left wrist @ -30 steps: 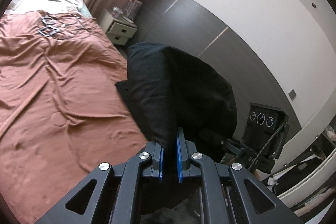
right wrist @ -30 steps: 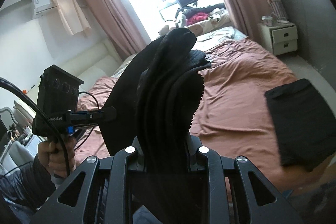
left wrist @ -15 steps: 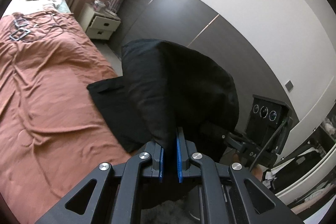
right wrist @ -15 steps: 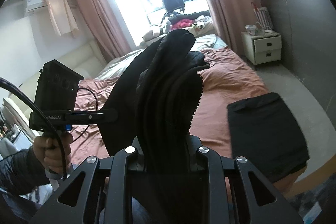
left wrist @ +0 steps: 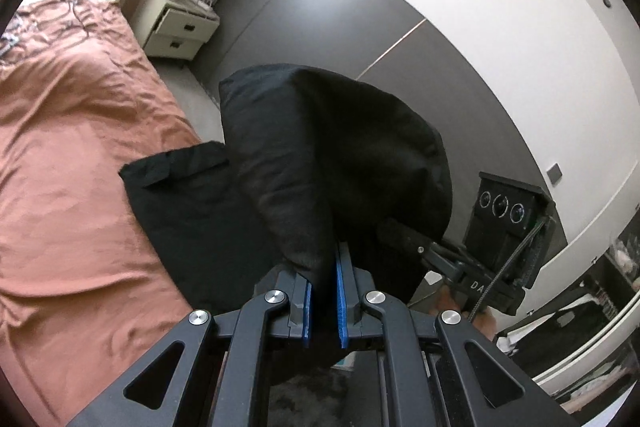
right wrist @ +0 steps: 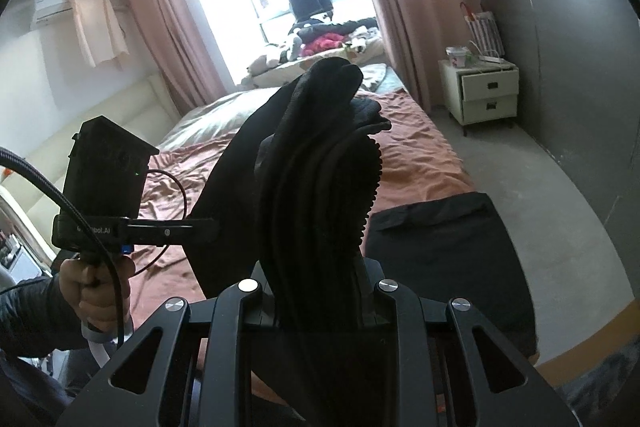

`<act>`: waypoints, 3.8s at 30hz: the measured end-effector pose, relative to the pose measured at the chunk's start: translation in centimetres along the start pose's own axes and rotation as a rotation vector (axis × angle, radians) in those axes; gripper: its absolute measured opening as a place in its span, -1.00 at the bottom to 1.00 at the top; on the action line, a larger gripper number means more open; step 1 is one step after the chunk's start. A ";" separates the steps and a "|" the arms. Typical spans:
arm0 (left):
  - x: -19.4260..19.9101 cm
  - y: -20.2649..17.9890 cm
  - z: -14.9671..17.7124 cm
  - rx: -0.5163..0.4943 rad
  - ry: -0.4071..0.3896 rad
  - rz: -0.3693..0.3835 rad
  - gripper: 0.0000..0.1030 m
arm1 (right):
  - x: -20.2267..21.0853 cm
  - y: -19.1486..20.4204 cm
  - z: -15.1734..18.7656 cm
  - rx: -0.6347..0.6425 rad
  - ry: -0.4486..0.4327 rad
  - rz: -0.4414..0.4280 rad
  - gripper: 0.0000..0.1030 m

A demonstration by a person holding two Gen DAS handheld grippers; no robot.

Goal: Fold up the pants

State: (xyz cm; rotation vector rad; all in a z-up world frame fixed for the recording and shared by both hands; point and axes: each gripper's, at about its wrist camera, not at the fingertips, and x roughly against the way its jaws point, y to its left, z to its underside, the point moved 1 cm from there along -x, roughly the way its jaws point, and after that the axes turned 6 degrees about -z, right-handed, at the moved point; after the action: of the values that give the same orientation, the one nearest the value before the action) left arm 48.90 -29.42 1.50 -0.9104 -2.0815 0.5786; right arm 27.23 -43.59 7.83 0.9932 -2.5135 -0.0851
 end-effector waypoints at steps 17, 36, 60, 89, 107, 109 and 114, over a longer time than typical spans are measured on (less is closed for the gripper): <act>-9.1 7.1 0.5 0.192 0.052 0.024 -0.81 | -6.0 -1.5 -2.3 0.032 0.201 0.072 -0.59; -13.0 14.9 0.4 0.302 0.091 -0.126 0.01 | -4.1 -0.9 -0.2 -0.161 0.181 0.337 -0.15; -19.2 20.4 -6.1 0.338 0.039 -0.130 -0.82 | 2.0 2.5 12.6 -0.412 -0.010 0.278 -0.23; -10.4 14.0 -1.6 0.195 0.115 -0.218 0.13 | 6.5 1.9 11.9 -0.537 0.040 0.456 -0.28; 2.9 5.3 -2.0 -0.082 0.016 -0.313 0.99 | 7.4 11.9 10.2 -0.464 -0.052 0.543 1.00; 4.3 4.7 -1.7 -0.110 -0.006 -0.329 0.99 | 7.4 12.9 10.2 -0.456 -0.062 0.547 1.00; 7.5 3.3 -1.0 -0.151 -0.038 -0.337 0.99 | 7.3 14.9 10.1 -0.424 -0.072 0.550 1.00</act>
State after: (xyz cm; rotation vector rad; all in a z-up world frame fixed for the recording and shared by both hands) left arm 47.78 -21.48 3.50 -0.6120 -2.2720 0.2656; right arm 8.81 -38.39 4.52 0.1258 -2.5819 -0.4663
